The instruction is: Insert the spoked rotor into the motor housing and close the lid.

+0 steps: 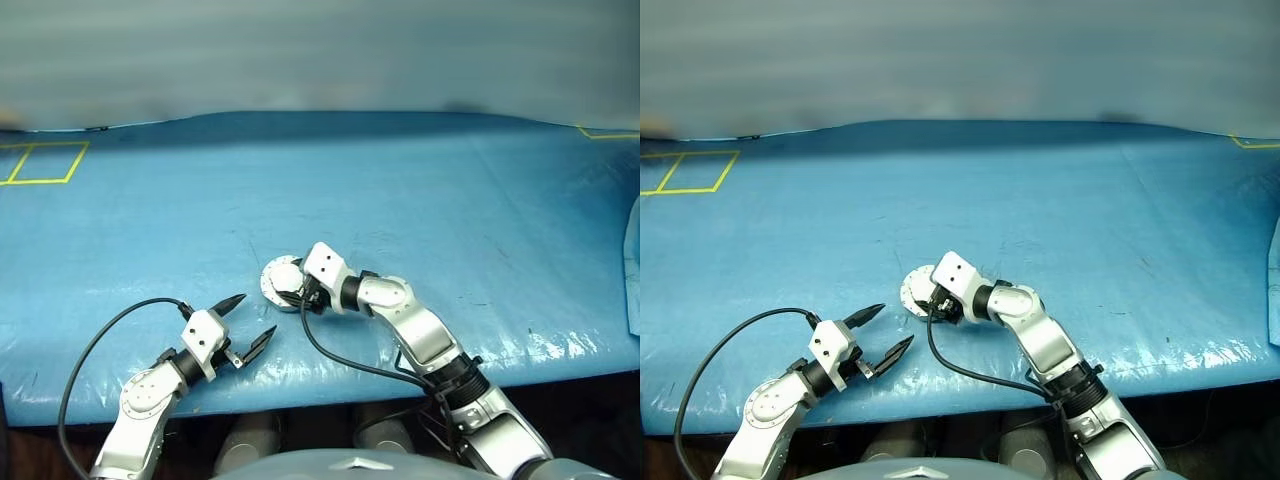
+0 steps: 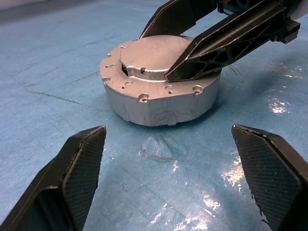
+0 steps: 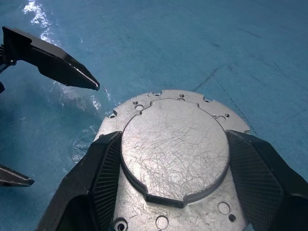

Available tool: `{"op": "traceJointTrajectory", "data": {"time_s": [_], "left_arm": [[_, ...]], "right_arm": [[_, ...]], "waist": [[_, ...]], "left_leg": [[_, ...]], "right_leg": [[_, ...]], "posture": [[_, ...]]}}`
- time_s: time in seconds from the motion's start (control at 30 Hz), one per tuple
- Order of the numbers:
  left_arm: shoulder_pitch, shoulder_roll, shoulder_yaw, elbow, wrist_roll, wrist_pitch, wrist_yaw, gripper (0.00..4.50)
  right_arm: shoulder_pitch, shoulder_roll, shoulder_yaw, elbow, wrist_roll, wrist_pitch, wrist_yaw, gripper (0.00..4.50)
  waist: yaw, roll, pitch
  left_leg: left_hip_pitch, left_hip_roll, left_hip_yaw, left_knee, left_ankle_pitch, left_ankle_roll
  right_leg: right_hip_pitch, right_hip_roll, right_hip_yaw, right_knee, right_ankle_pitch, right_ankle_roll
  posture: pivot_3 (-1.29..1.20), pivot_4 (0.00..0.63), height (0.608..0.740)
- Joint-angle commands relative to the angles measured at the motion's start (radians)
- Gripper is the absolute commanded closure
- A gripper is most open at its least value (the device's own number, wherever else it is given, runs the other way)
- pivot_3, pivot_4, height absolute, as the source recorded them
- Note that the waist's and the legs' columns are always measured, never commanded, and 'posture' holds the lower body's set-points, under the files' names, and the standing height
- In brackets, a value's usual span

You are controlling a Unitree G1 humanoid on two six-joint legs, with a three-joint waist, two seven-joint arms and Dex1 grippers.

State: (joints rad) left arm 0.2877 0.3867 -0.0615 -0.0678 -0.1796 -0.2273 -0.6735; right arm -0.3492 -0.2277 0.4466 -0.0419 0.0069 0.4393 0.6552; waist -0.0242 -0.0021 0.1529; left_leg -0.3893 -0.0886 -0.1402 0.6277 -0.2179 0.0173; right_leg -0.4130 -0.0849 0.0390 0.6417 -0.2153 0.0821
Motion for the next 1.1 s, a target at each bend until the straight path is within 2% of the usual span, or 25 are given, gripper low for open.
{"op": "traceJointTrajectory", "data": {"time_s": [0.03, 0.17, 0.2, 0.3, 0.57, 0.63, 0.9, 1.1], "left_arm": [[-0.016, -0.038, 0.023, -0.036, -0.05, 0.004, 0.031, 0.04], [-0.052, -0.054, 0.023, -0.045, -0.09, 0.024, 0.015, 0.04], [-0.057, -0.054, 0.021, -0.048, -0.1, 0.028, 0.006, 0.45], [-0.082, -0.051, 0.006, -0.039, -0.087, 0.033, 0.001, 1.29], [-0.128, -0.043, -0.024, 0.022, 0.007, 0.038, 0.027, 4.04], [-0.13, -0.044, -0.024, 0.029, 0.014, 0.035, 0.032, 4.46], [-0.147, -0.055, 0.0, 0.056, 0.077, 0.056, 0.13, 4.46], [-0.146, -0.043, -0.031, 0.046, 0.076, 0.093, 0.118, 4.46]], "right_arm": [[0.005, -0.01, 0.019, 0.036, -0.028, 0.024, -0.004, 1.48], [0.004, -0.013, 0.022, 0.037, -0.03, 0.026, -0.001, 1.48], [0.003, -0.013, 0.022, 0.038, -0.03, 0.026, -0.002, 1.48], [0.003, -0.014, 0.022, 0.036, -0.031, 0.026, -0.004, 1.48], [0.005, -0.016, 0.019, 0.034, -0.034, 0.024, -0.016, 1.48], [0.005, -0.016, 0.018, 0.034, -0.034, 0.024, -0.018, 1.48], [0.004, -0.017, 0.017, 0.034, -0.031, 0.024, -0.018, 1.48], [0.007, -0.02, 0.017, 0.026, -0.023, 0.036, -0.01, 1.48]], "waist": [[0.0, 0.0, 0.0], [0.001, 0.0, 0.0], [0.0, 0.0, 0.0], [0.0, 0.0, 0.0], [0.001, 0.0, 0.0], [0.001, 0.0, 0.0], [0.003, 0.0, 0.0], [0.004, 0.0, 0.0]], "left_leg": [[0.0, 0.0, 0.0, 0.0, 0.0, 0.0], [0.001, 0.0, 0.0, 0.0, 0.0, 0.0], [0.001, 0.001, 0.0, 0.0, 0.0, 0.0], [0.001, 0.001, 0.0, 0.0, 0.0, 0.0], [0.002, 0.001, 0.0, 0.0, 0.0, 0.0], [0.002, 0.001, 0.0, 0.0, 0.0, 0.0], [0.003, 0.001, 0.0, 0.0, 0.0, -0.001], [0.005, 0.001, 0.0, 0.0, 0.0, -0.001]], "right_leg": [[0.0, 0.0, 0.0, 0.0, 0.0, 0.0], [0.0, 0.001, 0.0, 0.0, 0.0, 0.0], [0.001, 0.001, 0.0, 0.0, 0.0, 0.0], [0.001, 0.001, 0.0, 0.0, 0.0, 0.0], [0.002, 0.001, 0.0, 0.0, 0.0, 0.0], [0.001, 0.002, 0.0, 0.0, 0.0, 0.0], [0.002, 0.001, 0.0, 0.0, 0.0, 0.0], [0.004, 0.001, 0.0, 0.0, 0.0, 0.0]], "posture": [[0.0, 0.15, 0.74], [0.0, 0.15, 0.74], [0.0, 0.15, 0.74], [0.0, 0.15, 0.74], [0.0, 0.15, 0.74], [0.0, 0.15, 0.74], [0.0, 0.15, 0.74], [0.0, 0.15, 0.74]]}}
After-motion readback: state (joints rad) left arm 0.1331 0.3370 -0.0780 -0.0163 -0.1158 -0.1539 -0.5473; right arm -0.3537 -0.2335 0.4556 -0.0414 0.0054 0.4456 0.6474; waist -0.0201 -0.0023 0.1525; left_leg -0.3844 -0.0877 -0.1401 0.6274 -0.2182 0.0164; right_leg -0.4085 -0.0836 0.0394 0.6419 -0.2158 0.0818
